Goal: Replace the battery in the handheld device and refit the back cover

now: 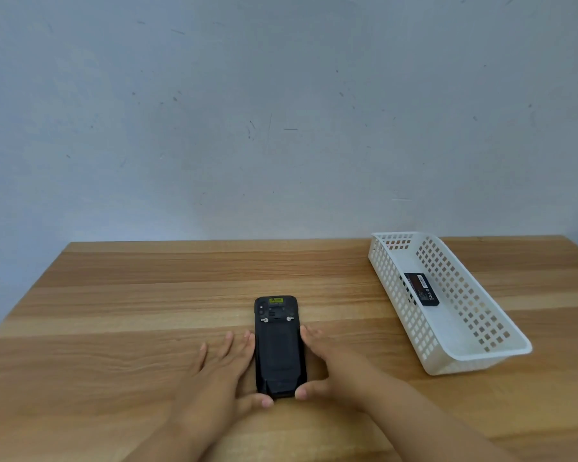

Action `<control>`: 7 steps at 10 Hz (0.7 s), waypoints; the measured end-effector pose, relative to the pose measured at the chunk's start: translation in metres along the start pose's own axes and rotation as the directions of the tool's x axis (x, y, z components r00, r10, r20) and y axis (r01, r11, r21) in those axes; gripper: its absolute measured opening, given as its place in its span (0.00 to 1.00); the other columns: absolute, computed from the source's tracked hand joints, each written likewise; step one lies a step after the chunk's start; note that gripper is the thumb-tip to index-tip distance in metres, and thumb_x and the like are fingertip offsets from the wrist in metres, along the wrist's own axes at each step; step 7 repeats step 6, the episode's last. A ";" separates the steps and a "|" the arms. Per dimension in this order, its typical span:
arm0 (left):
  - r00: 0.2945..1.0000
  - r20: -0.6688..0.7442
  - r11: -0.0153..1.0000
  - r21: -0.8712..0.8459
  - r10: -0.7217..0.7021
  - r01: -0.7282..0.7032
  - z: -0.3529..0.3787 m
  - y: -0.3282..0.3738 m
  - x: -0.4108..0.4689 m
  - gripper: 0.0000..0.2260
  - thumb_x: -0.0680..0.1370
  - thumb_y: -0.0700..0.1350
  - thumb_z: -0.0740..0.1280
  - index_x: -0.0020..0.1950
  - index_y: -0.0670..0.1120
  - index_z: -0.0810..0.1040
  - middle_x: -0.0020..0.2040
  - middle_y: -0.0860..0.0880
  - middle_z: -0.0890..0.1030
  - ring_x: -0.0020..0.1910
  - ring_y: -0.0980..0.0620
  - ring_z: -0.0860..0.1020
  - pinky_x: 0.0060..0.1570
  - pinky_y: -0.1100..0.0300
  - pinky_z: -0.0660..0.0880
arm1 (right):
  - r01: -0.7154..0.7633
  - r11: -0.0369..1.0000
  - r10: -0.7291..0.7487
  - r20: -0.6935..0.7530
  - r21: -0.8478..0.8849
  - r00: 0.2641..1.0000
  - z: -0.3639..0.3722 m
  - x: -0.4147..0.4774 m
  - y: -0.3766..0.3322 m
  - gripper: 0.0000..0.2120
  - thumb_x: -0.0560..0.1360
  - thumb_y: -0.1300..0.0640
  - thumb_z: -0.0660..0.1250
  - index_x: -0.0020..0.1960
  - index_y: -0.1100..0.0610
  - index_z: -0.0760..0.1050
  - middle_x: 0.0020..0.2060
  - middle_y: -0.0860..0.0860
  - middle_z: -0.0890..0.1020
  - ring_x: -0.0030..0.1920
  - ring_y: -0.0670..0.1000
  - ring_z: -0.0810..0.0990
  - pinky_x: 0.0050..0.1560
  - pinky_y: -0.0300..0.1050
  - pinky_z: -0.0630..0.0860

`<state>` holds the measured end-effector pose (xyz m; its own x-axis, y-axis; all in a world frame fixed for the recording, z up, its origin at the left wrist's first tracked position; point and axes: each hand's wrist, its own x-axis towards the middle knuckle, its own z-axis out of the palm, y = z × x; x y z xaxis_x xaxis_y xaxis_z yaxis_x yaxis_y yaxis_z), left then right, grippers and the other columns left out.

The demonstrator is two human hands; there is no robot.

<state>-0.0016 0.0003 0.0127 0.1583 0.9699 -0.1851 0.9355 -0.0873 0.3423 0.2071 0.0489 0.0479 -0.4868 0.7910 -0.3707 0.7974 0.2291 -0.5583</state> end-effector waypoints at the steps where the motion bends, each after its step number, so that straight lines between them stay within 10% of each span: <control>1: 1.000 0.005 1.000 0.006 0.000 0.000 0.001 0.000 0.000 0.53 0.46 0.81 0.31 0.66 0.56 0.31 0.68 0.63 0.35 0.68 0.59 0.32 0.69 0.54 0.35 | -0.002 1.000 0.002 0.005 -0.012 1.000 -0.001 0.000 -0.001 0.46 0.70 0.48 0.71 0.76 0.50 0.43 0.77 0.46 0.46 0.76 0.45 0.45 0.74 0.40 0.45; 7: 0.981 0.187 0.999 0.014 -0.047 0.045 -0.009 0.006 -0.001 0.51 0.57 0.77 0.42 0.73 0.52 0.36 0.74 0.56 0.37 0.69 0.60 0.35 0.71 0.51 0.39 | -0.051 0.997 0.055 0.064 -0.063 0.996 -0.008 -0.004 -0.007 0.48 0.69 0.44 0.71 0.76 0.50 0.43 0.77 0.47 0.50 0.76 0.47 0.50 0.75 0.45 0.50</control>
